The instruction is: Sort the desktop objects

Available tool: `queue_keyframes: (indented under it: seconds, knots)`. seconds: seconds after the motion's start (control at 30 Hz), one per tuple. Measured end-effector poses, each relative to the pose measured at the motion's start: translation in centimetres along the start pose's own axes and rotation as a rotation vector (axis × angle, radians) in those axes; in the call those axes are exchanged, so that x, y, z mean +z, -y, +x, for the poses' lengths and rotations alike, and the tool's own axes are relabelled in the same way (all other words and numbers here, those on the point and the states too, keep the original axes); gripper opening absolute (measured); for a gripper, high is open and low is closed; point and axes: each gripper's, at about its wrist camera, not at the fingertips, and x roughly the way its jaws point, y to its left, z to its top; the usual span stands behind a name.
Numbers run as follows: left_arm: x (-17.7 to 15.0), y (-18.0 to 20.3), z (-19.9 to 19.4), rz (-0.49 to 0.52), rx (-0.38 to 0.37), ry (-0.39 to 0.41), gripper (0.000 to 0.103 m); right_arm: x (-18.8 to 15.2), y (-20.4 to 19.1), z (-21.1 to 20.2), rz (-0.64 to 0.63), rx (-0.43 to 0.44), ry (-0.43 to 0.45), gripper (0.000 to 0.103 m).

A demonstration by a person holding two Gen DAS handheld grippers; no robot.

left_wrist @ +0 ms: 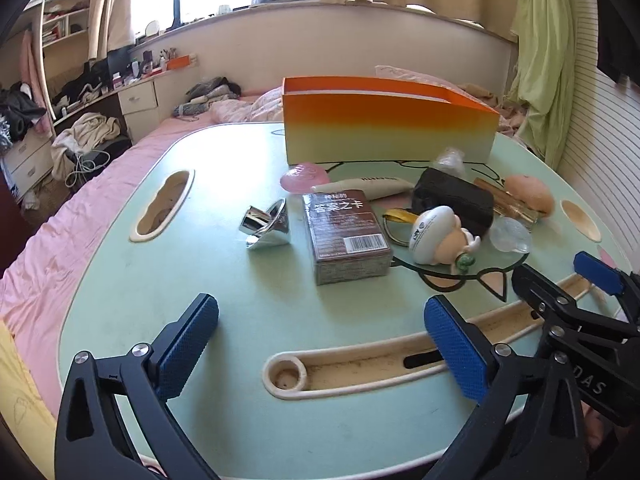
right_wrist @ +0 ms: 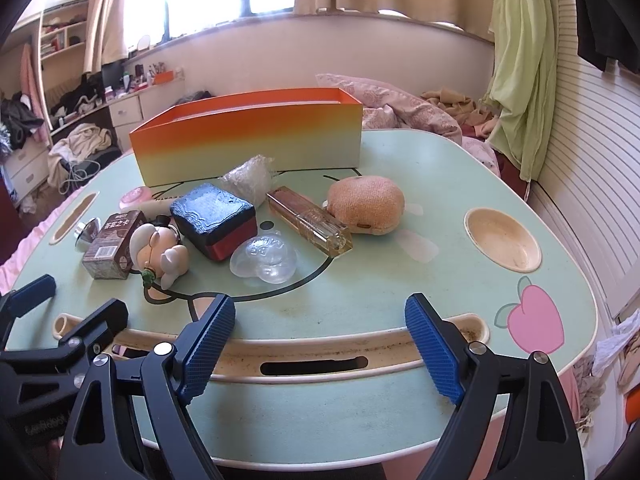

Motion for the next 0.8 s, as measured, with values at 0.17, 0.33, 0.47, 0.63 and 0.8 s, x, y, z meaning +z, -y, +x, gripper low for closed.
queue_keyframes:
  seconds: [0.17, 0.33, 0.47, 0.63, 0.8]
  knots:
    - [-0.25, 0.02, -0.14, -0.004, 0.001, 0.016, 0.103, 0.02, 0.01, -0.03, -0.001, 0.0, -0.001, 0.089]
    - [-0.55, 0.1, -0.22, -0.007, 0.002, 0.039, 0.103, -0.08, 0.02, -0.06, -0.002, 0.001, 0.006, 0.089]
    - [-0.66, 0.2, -0.23, -0.009, 0.002, 0.049, 0.103, -0.12, 0.04, -0.31, -0.01, 0.005, 0.008, 0.089]
    - [-0.63, 0.21, -0.13, -0.009, 0.002, 0.049, 0.103, -0.16, 0.0, -0.31, -0.009, 0.004, 0.008, 0.089]
    - [-0.53, 0.16, -0.13, -0.008, -0.002, 0.045, 0.103, -0.26, -0.05, -0.39, -0.009, 0.004, 0.006, 0.09]
